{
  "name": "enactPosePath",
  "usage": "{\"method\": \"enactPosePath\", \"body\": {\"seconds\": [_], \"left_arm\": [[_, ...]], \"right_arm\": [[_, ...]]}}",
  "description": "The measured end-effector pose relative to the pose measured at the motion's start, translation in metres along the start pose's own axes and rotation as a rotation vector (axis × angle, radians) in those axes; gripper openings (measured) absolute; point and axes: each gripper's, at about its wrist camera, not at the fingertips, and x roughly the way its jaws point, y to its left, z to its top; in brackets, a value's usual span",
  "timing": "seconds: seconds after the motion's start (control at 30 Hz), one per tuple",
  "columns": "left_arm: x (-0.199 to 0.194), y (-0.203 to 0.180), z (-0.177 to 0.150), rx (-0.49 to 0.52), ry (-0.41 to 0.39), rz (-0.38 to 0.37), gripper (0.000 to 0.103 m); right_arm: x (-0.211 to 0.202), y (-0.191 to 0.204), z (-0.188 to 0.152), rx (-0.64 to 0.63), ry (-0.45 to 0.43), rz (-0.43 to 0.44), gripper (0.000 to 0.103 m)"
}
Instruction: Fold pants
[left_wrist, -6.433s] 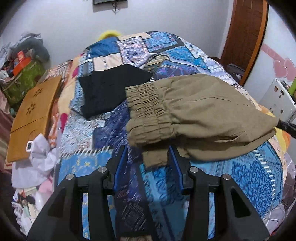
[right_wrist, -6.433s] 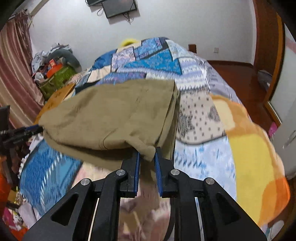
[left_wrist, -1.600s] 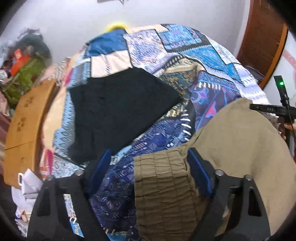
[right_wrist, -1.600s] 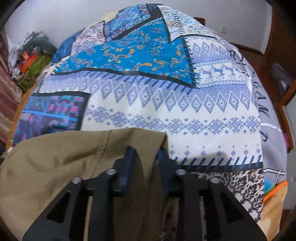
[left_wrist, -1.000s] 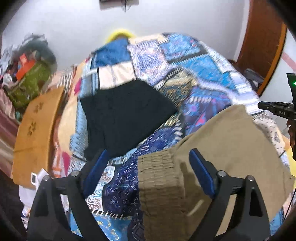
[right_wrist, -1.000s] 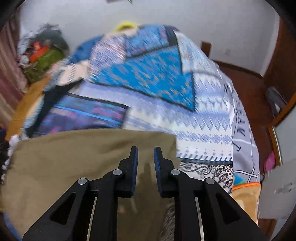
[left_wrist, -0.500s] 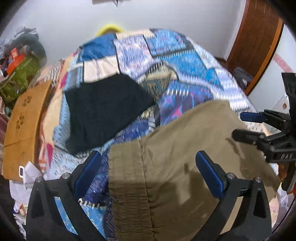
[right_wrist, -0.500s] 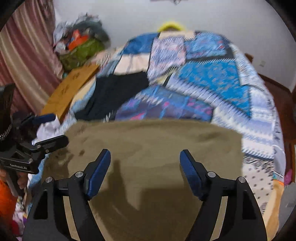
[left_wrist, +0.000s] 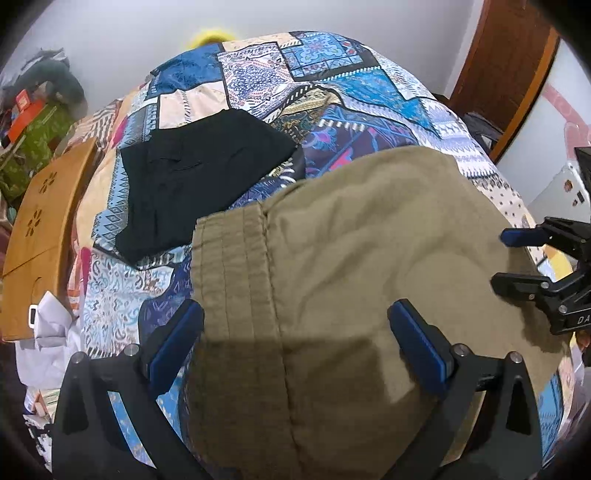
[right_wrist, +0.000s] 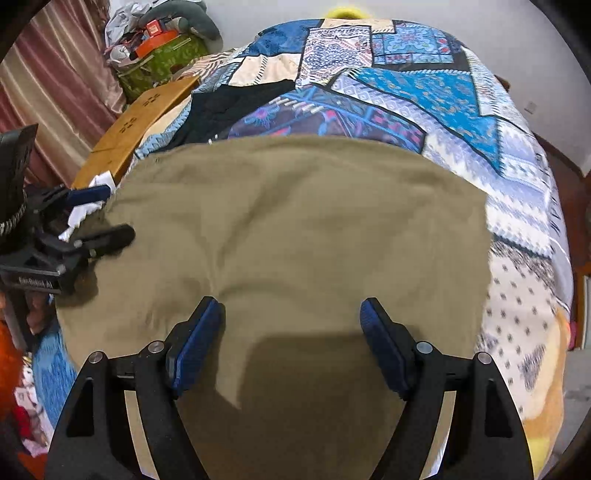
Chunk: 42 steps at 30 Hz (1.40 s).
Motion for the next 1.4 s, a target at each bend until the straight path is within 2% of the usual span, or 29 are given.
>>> {"method": "enactPosePath", "body": {"seconds": [0.1, 0.27, 0.4, 0.63, 0.7, 0.87, 0.97, 1.1, 1.2, 1.37, 1.4], "left_arm": [[-0.008, -0.008, -0.012, 0.019, -0.010, 0.015, 0.103], [-0.019, -0.010, -0.027, -0.004, -0.019, 0.033, 0.103], [-0.027, -0.013, -0.039, -0.015, -0.022, 0.045, 0.103], [-0.044, -0.007, -0.057, -0.056, -0.016, 0.037, 0.103], [-0.047, -0.001, -0.062, -0.091, 0.008, 0.000, 0.103], [-0.053, 0.016, -0.077, -0.233, 0.061, -0.135, 0.103], [-0.053, 0.015, -0.085, -0.275, 0.090, -0.213, 0.103], [-0.055, 0.004, -0.086, -0.268, 0.080, -0.253, 0.103], [-0.050, 0.003, -0.081, -0.299, 0.079, -0.306, 0.103], [-0.038, 0.005, -0.063, -0.359, 0.073, -0.478, 0.103], [-0.036, 0.005, -0.060, -0.369, 0.073, -0.489, 0.103]], "right_arm": [[-0.012, 0.002, -0.017, 0.000, -0.022, -0.025, 0.076], [-0.026, 0.004, -0.044, 0.010, -0.058, -0.054, 0.076], [-0.034, 0.003, -0.063, 0.069, -0.092, -0.062, 0.078], [-0.046, 0.006, -0.077, 0.100, -0.099, -0.069, 0.078], [-0.051, 0.006, -0.077, 0.107, -0.089, -0.063, 0.078], [-0.069, 0.020, -0.073, 0.118, -0.189, -0.034, 0.078], [-0.066, 0.032, -0.071, 0.101, -0.226, -0.044, 0.078], [-0.042, 0.040, -0.070, 0.071, -0.197, -0.097, 0.078], [-0.030, 0.038, -0.075, 0.083, -0.185, -0.093, 0.081], [-0.032, 0.036, -0.078, 0.085, -0.187, -0.071, 0.082], [-0.032, 0.038, -0.079, 0.081, -0.187, -0.071, 0.082]]}}
